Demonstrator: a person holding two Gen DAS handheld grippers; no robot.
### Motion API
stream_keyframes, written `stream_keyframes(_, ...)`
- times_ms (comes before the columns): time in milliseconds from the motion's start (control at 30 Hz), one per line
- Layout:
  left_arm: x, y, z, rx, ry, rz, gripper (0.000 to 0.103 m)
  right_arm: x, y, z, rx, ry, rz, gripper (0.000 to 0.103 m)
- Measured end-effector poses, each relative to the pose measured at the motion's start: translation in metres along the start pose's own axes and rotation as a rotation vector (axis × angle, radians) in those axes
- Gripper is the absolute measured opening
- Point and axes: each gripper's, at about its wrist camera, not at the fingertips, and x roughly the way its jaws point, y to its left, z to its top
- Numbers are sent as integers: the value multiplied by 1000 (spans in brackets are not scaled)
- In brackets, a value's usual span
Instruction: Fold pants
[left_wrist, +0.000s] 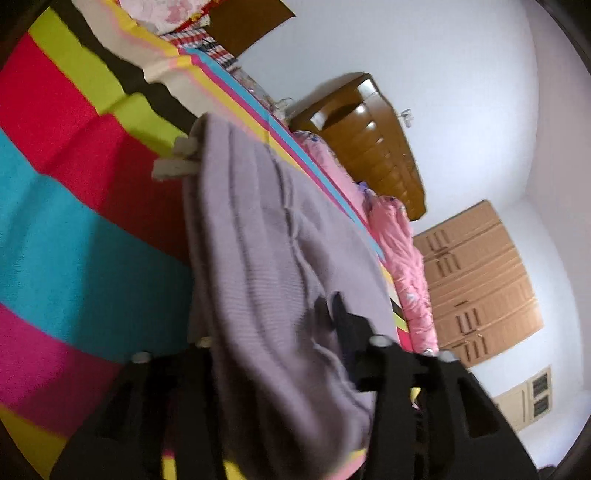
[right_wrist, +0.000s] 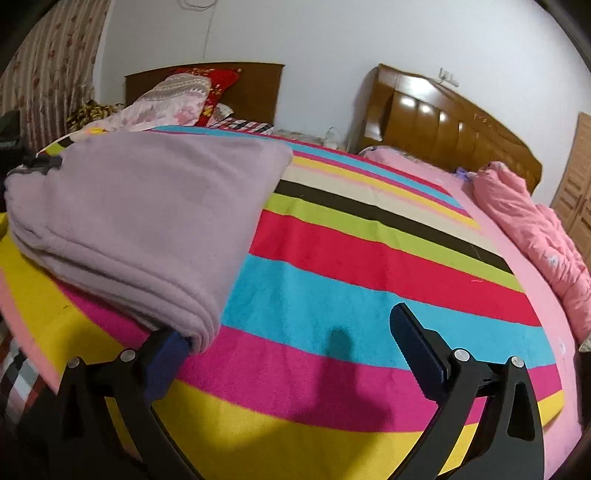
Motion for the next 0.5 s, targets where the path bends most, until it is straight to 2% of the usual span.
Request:
stream_keyframes(33,-9,-7,0,4,-49,56,74,-5,-5,0,11,12,43,98)
stream_keyframes(67,-26,-22,-3,35,-144,159,81,-13,-11,-2,27,7,91,97)
stream_keyframes(100,-44,-39,-8,94,-230,224,87,-20,-14,-5,41,-9,118,94)
stream_keyframes(133,-52,-52,-13,145,-263,225,92,-31,-21,-4,67,-37,135,92)
stream_keyframes(167,-59,-69,-18,201,-273,193,93,-39,-25,0,87,-57,149,91)
stream_keyframes(200,-61,-84,-23,248,-263,157,96,-42,-24,4,99,-70,163,91)
stream_keyframes(267,-48,-105,-30,329,-214,167,97,-45,-19,22,114,-108,208,91)
stream_keyframes(333,-22,-119,-39,423,-175,251,97,-37,-1,41,99,-112,239,91)
stream_keyframes(367,-5,-121,-45,453,-144,316,97,-32,11,48,78,-109,255,91)
stream_keyframes(433,15,-107,-59,459,-72,346,97,-21,34,53,6,-88,253,90)
stream_keyframes(500,25,-91,-79,509,-61,403,97,-6,53,43,-81,-26,225,90)
